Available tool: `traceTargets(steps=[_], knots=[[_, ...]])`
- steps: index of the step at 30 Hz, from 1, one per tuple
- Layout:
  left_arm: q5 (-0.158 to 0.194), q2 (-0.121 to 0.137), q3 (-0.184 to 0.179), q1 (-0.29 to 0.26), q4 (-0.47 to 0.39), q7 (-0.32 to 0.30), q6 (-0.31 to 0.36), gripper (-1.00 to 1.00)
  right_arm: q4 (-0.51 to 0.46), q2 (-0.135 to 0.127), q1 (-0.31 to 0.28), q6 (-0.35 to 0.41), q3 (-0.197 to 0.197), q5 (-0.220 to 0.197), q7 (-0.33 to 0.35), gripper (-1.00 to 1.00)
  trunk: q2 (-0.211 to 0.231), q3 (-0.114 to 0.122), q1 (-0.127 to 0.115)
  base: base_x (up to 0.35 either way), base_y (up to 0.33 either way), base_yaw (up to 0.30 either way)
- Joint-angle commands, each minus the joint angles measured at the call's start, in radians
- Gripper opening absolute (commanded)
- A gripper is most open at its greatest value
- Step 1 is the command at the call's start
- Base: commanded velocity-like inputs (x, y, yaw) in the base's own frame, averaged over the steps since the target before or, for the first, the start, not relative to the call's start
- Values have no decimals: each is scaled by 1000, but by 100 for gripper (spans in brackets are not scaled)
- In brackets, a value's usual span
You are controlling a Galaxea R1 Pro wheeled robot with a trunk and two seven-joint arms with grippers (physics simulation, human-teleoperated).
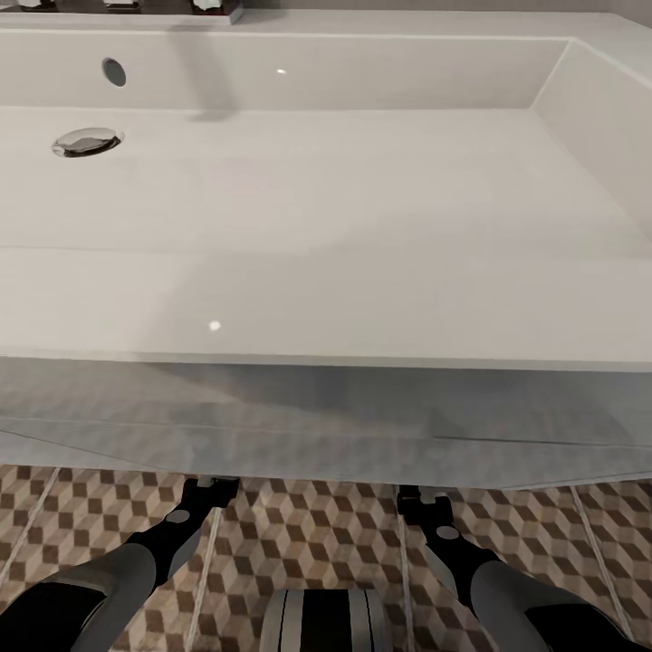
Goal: Take the four mousetraps from the cabinet in the bathroom and place them on the bathroom floor. Make sure all four end up on the same floor surface, and ensure that at least two of them are either under or directly next to the same bathroom sink.
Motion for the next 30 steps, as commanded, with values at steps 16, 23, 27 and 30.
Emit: traceTargets(steps=[16,23,27,30], knots=[[3,-1,-9,0,12,7,1,-100,20,0,-1,-2,6,1,-5,-100,0,-1,0,2,0,0],[1,-6,-10,0,28,6,4,-100,41,0,1,-14,6,2,-5,-100,0,-1,0,0,0,0],[1,-10,-10,0,37,6,6,-100,43,-1,3,-21,6,1,-5,-100,0,-1,0,0,0,0],[1,-13,-10,0,39,6,7,-100,44,-1,4,-23,6,1,-5,-100,0,-1,0,0,0,0]])
